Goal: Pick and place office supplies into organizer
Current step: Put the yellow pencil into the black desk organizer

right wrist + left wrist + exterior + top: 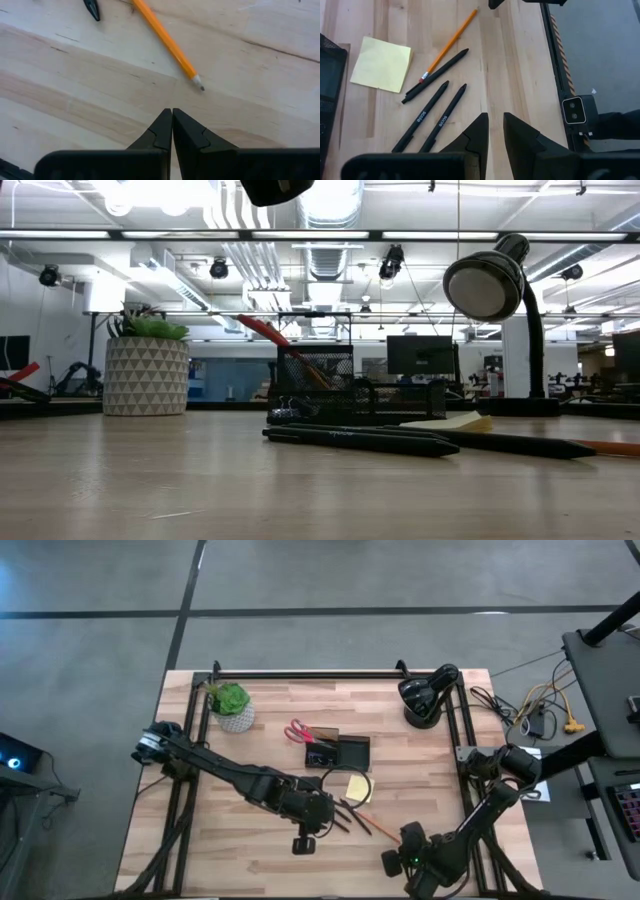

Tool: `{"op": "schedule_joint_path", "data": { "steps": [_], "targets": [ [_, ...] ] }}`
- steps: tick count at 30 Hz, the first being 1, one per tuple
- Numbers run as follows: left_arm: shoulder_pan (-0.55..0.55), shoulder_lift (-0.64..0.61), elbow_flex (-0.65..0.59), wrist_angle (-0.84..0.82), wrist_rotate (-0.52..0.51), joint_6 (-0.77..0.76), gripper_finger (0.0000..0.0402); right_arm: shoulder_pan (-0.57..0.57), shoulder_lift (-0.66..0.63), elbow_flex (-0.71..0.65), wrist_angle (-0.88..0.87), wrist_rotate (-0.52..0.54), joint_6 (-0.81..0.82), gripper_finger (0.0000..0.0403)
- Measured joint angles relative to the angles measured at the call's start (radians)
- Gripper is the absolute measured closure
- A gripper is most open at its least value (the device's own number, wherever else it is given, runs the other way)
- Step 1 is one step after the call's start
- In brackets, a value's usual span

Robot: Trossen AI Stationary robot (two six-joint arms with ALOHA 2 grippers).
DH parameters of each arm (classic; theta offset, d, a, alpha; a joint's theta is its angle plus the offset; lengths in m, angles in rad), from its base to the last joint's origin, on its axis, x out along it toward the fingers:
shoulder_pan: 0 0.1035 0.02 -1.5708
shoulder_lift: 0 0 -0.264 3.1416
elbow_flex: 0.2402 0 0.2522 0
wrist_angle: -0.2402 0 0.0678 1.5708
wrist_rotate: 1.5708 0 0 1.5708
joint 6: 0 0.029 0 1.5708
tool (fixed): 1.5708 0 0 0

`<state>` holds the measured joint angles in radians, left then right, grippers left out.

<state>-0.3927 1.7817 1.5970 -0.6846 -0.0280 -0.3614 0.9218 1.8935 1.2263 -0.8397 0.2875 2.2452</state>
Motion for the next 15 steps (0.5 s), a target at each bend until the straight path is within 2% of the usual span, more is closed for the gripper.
{"op": "schedule_joint_path", "data": {
  "steps": [15],
  "targets": [
    [0.000,0.000,0.000,0.003,0.000,-0.001,0.0361,-0.035,0.000,-0.002,-0.064,0.002,-0.010,0.0394]
  ]
}}
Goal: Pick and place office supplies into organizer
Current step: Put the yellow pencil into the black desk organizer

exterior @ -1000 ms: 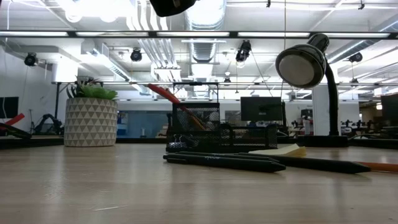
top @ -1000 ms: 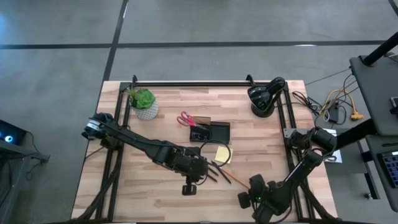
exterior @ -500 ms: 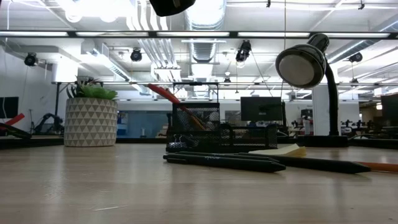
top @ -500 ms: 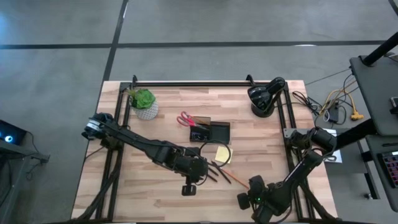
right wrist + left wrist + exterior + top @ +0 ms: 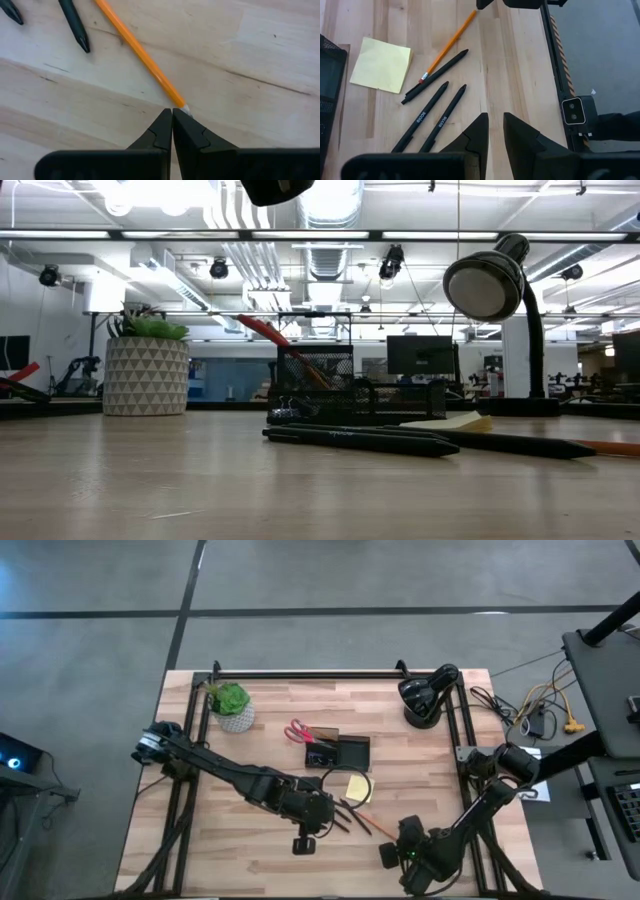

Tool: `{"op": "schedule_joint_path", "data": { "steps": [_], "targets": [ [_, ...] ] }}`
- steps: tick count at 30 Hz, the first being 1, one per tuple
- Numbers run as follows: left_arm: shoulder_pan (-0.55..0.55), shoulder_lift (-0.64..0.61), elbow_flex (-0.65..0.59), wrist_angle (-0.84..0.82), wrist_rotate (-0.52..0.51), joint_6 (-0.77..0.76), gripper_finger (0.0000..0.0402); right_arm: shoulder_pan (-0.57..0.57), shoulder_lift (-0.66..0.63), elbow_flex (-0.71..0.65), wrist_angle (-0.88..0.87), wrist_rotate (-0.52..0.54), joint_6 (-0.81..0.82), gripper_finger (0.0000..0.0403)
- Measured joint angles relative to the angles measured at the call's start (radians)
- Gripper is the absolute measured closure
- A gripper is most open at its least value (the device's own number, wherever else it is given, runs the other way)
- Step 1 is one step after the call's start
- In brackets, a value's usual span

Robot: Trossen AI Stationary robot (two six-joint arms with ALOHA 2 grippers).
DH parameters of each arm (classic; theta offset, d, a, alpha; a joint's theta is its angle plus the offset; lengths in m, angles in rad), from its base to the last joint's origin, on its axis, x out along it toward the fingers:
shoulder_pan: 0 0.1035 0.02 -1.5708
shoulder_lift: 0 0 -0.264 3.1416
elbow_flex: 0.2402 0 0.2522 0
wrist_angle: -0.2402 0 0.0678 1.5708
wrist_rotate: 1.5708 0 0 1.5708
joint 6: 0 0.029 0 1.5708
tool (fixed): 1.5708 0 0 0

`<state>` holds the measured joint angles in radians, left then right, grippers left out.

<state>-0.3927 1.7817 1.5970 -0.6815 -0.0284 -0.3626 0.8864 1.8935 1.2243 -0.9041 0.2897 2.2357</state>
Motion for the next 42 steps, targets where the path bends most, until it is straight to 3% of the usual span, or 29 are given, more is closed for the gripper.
{"op": "schedule_joint_path", "data": {
  "steps": [13,42],
  "targets": [
    [0.000,0.000,0.000,0.000,0.000,0.000,0.0361,0.001,0.016,-0.002,0.002,-0.052,0.006,0.0394],
    [-0.002,0.000,0.000,0.000,0.008,0.000,0.0361,-0.012,0.038,-0.003,0.010,-0.053,0.010,0.0394]
  ]
}}
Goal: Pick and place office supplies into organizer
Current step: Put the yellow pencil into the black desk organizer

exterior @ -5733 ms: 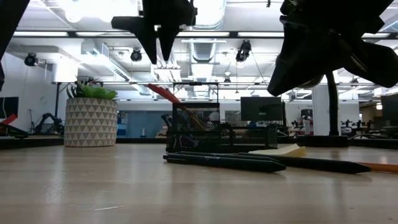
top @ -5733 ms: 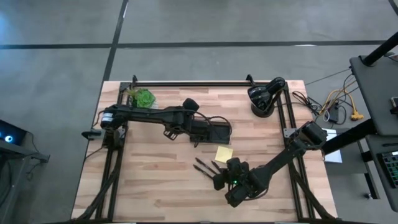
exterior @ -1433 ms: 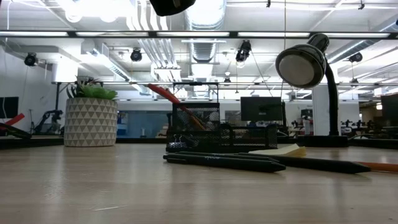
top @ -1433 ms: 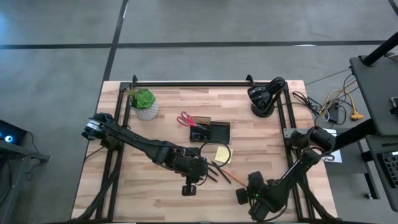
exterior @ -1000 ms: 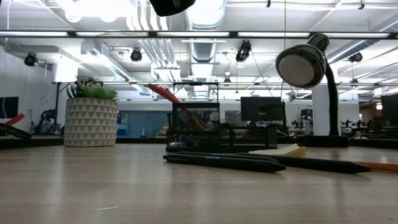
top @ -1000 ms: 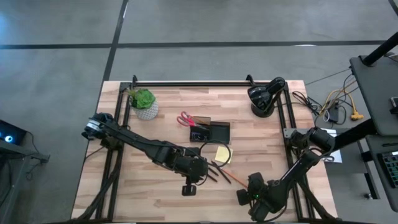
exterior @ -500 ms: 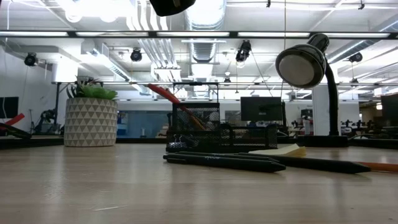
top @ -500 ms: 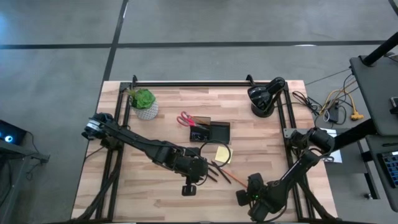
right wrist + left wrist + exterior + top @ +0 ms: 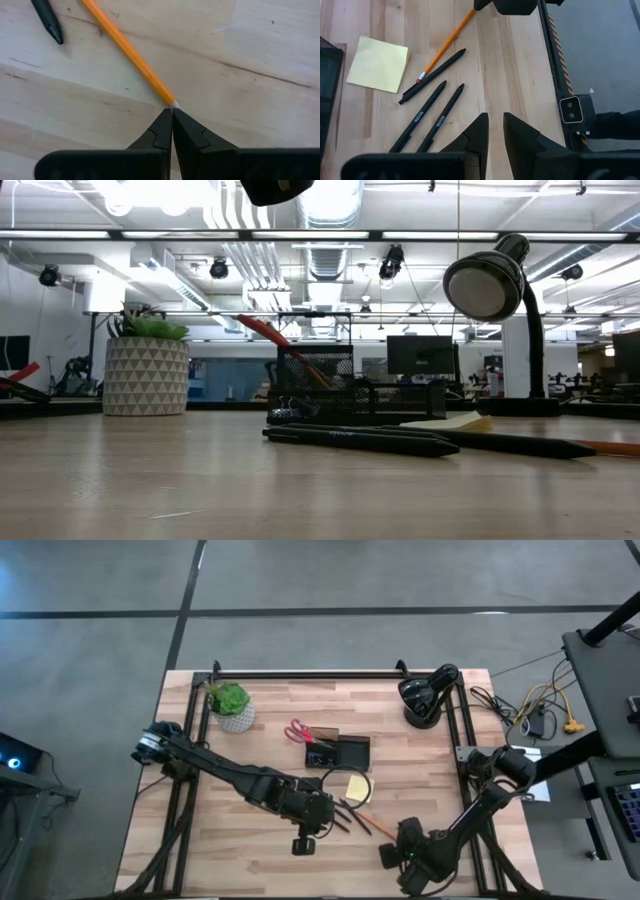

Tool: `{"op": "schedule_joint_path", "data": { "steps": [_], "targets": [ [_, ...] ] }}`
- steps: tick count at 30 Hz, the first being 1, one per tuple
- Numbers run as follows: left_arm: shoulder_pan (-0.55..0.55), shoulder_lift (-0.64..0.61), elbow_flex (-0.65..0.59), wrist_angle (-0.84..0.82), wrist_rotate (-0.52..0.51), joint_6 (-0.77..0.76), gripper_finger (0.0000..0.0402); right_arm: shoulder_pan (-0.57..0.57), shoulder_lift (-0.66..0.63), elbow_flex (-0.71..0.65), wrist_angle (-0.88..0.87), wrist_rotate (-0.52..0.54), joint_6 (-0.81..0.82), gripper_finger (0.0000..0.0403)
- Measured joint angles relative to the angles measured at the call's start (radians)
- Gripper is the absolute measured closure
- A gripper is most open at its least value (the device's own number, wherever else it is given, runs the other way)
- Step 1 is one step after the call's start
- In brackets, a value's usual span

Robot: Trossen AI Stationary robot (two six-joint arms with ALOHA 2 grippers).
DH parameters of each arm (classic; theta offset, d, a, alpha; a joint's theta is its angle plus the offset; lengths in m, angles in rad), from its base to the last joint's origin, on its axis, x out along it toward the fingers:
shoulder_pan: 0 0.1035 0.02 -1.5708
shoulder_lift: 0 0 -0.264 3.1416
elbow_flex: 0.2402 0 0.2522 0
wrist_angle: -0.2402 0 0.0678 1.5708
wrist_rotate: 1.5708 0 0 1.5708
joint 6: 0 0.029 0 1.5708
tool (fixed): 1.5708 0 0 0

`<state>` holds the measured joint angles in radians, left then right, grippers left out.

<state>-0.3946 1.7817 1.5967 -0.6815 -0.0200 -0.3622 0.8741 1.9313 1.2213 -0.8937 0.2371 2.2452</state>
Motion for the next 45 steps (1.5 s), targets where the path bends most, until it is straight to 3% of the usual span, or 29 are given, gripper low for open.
{"op": "schedule_joint_path", "data": {
  "steps": [18,26,36,45],
  "targets": [
    [0.000,0.000,0.000,0.000,-0.002,0.003,0.0361,-0.006,0.004,0.009,-0.008,0.021,-0.004,0.0394],
    [0.000,0.000,0.000,0.001,-0.004,0.003,0.0361,-0.025,-0.027,0.097,-0.345,-0.039,0.007,0.0394],
    [0.000,0.000,-0.028,0.025,-0.003,0.002,0.0361,-0.035,-0.063,-0.013,-0.122,-0.091,0.007,0.0394],
    [-0.001,0.001,-0.068,0.028,0.003,-0.024,0.0361,-0.037,-0.063,-0.035,-0.107,-0.100,0.011,0.0394]
  ]
}}
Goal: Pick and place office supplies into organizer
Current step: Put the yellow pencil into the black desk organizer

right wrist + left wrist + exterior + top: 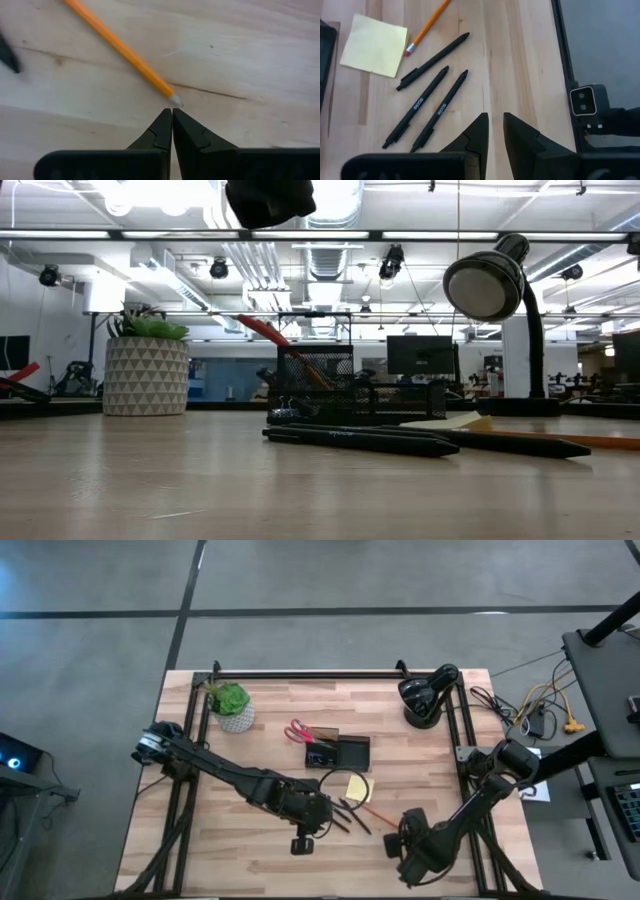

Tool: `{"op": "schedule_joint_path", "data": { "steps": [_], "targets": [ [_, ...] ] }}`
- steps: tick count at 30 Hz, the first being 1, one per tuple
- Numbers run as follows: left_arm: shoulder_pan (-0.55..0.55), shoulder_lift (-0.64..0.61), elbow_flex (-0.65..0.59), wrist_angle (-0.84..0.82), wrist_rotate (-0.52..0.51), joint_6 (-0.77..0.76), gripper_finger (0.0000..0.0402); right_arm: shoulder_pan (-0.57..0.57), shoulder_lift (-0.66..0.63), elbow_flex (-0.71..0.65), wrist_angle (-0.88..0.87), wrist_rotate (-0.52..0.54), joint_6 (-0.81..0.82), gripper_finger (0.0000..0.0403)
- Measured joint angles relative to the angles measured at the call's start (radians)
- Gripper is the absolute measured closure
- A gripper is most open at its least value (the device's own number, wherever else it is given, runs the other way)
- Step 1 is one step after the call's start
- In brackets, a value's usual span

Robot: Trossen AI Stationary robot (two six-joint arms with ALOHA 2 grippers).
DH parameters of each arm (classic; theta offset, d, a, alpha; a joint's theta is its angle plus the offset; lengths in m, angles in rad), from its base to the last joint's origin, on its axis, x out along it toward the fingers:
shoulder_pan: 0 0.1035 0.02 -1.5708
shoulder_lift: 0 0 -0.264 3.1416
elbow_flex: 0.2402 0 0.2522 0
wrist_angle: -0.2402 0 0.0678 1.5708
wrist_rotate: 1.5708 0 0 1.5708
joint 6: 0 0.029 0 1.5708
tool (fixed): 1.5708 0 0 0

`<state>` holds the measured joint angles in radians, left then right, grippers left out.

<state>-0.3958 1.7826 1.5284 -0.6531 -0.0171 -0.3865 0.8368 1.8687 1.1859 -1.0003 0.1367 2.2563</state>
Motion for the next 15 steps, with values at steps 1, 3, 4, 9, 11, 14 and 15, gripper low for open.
{"op": "schedule_joint_path", "data": {
  "steps": [1,3,4,9,11,14,15],
  "targets": [
    [0.000,0.000,0.000,0.001,0.001,0.000,0.0361,0.000,0.000,-0.007,0.007,-0.004,0.002,0.0394],
    [0.000,0.000,0.000,0.011,0.001,0.000,0.0361,0.000,0.000,-0.018,0.022,-0.005,0.003,0.0394],
    [0.000,0.000,0.000,0.015,0.002,0.000,0.0361,0.000,0.000,-0.021,0.027,-0.006,0.003,0.0394],
    [0.000,0.000,0.000,0.025,0.003,0.001,0.0361,0.000,-0.002,-0.039,0.050,-0.007,0.003,0.0394],
    [0.000,0.000,0.000,0.025,0.003,0.001,0.0361,0.000,-0.002,-0.047,0.049,-0.007,0.003,0.0394],
    [0.001,0.000,0.000,0.025,0.003,0.001,0.0361,0.000,-0.002,-0.046,0.048,-0.007,0.003,0.0394],
    [0.001,0.000,0.000,0.025,0.003,0.001,0.0361,0.000,-0.002,-0.043,0.048,-0.006,0.003,0.0394]
  ]
}}
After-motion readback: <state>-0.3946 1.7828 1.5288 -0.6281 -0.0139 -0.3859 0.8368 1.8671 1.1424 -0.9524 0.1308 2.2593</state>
